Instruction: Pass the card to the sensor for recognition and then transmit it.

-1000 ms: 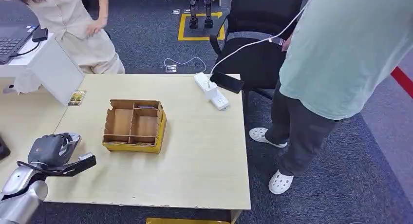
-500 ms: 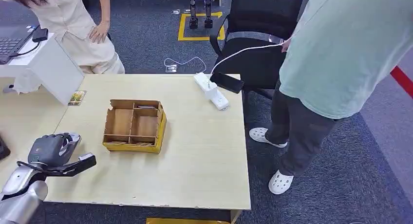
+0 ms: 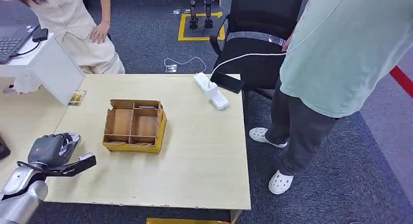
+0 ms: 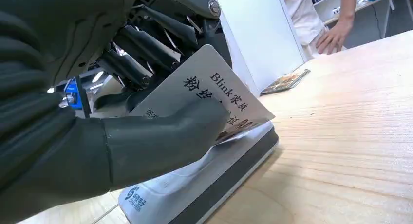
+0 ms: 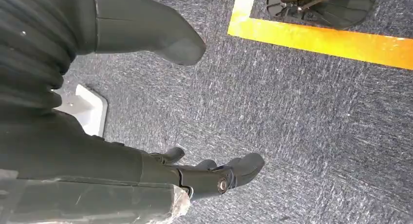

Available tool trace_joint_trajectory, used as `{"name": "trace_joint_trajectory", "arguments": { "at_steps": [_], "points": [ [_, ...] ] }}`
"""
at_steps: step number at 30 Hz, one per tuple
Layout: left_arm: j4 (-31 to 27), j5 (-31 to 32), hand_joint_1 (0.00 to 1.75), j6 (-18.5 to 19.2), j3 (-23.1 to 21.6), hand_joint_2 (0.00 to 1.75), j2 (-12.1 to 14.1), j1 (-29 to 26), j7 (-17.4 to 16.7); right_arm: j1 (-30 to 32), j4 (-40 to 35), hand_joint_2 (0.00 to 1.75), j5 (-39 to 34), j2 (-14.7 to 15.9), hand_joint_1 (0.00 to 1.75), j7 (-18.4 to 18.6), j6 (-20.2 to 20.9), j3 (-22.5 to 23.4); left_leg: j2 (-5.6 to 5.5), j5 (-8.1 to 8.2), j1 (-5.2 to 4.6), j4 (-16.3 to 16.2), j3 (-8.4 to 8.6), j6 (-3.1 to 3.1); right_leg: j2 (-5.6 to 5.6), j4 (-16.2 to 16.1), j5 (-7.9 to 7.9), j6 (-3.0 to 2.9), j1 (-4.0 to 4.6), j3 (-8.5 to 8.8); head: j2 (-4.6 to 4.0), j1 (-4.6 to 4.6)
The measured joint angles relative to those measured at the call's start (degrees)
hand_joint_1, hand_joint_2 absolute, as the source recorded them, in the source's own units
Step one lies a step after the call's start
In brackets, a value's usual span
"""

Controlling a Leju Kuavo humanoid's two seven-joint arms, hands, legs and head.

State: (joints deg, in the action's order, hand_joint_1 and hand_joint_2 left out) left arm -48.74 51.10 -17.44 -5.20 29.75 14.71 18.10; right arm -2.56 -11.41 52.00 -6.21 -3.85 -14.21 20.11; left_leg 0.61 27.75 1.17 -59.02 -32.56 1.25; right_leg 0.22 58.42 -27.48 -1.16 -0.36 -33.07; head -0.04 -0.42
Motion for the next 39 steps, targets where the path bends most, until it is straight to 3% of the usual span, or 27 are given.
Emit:
{"name": "trace_joint_trajectory", "arguments": {
  "at_steps": [5, 7, 8, 10, 11, 13, 17, 21, 30, 39],
  "points": [
    [0.0, -0.1, 1.75, -0.1, 0.0, 1.75, 0.0, 0.0, 0.0, 0.0, 0.0, 1.75, 0.1, 0.0, 0.00, 0.0, 0.0, 0.0, 0.00, 0.00, 0.00, 0.0, 0.03, 0.00, 0.00, 0.0, 0.00, 0.00, 0.00, -0.03, 0.00, 0.00],
    [-1.6, -0.8, 1.75, -0.6, 0.7, 1.75, -0.4, 0.4, -1.4, 0.0, 0.0, 1.75, 3.3, 0.0, 0.00, 4.5, 0.9, -0.4, -0.01, -0.06, 0.00, -0.1, 0.03, -0.05, 0.02, 0.0, 0.06, 0.07, 0.01, -0.20, 0.00, -0.13],
    [-5.5, 0.7, 1.75, 2.4, 2.5, 1.75, -1.2, 0.9, -4.6, 0.0, 0.0, 1.75, 5.9, 0.0, 0.00, 9.4, 1.8, -1.2, -0.09, -0.11, 0.05, -0.3, -0.13, -0.12, -0.04, 0.0, 0.09, 0.12, 0.08, -0.36, 0.00, -0.24],
    [-14.3, 6.3, 1.75, 13.1, 7.7, 1.75, -3.0, 3.6, -9.8, 0.0, -0.2, 1.75, 9.0, -0.2, 0.00, 15.0, 2.5, -2.0, -0.34, -0.20, 0.11, -0.3, -0.54, -0.24, -0.33, 0.0, 0.14, 0.19, 0.14, -0.32, 0.00, 0.00],
    [-17.5, 8.8, 1.75, 17.1, 10.4, 1.75, -4.3, 4.9, -10.3, 0.0, -0.3, 1.75, 9.9, -0.3, 0.00, 15.4, 2.8, -2.2, -0.33, -0.22, 0.09, -0.3, -0.60, -0.27, -0.32, 0.0, 0.24, 0.19, 0.12, -0.34, 0.00, 0.06],
    [-22.9, 12.0, 1.75, 19.7, 15.1, 1.75, -6.4, 6.0, -9.1, -0.1, -0.7, 1.75, 11.2, -0.5, 0.00, 15.8, 3.3, -2.4, 0.05, -0.19, 0.02, -0.2, -0.53, -0.25, 0.06, 0.0, 0.33, 0.19, 0.06, -0.34, 0.00, 0.07],
    [-29.4, 15.0, 1.75, 19.4, 21.7, 1.75, -10.8, 6.1, -5.9, 0.0, -0.7, 1.75, 13.5, -0.8, 0.00, 15.9, 3.4, -2.4, 0.29, -0.18, -0.01, -0.3, -0.51, -0.27, 0.30, -0.1, 0.44, 0.32, 0.02, -0.43, 0.00, 0.00],
    [-32.7, 16.0, 1.75, 19.3, 25.5, 1.75, -13.3, 6.0, -5.2, 0.0, -1.0, 1.75, 14.8, -0.9, 0.00, 15.9, 3.5, -2.0, 0.22, -0.18, -0.01, -0.3, -0.57, -0.29, 0.24, -0.1, 0.47, 0.37, 0.01, -0.43, 0.00, 0.00],
    [-36.3, 16.2, 1.75, 19.3, 29.6, 1.75, -15.9, 5.5, -5.1, 0.0, -1.4, 1.75, 15.4, -1.0, 0.00, 15.9, 4.0, -1.5, 0.18, -0.19, -0.01, -0.3, -0.59, -0.31, 0.19, -0.1, 0.47, 0.37, 0.01, -0.43, -0.02, 0.02],
    [-38.1, 17.4, 1.75, 19.8, 30.7, 1.75, -17.0, 4.9, -5.1, 0.0, -1.5, 1.75, 16.5, -1.1, 0.00, 16.3, 4.0, -1.0, 0.14, -0.20, -0.01, -0.3, -0.60, -0.31, 0.15, -0.1, 0.47, 0.37, 0.01, -0.43, 0.00, 0.00]
  ]
}}
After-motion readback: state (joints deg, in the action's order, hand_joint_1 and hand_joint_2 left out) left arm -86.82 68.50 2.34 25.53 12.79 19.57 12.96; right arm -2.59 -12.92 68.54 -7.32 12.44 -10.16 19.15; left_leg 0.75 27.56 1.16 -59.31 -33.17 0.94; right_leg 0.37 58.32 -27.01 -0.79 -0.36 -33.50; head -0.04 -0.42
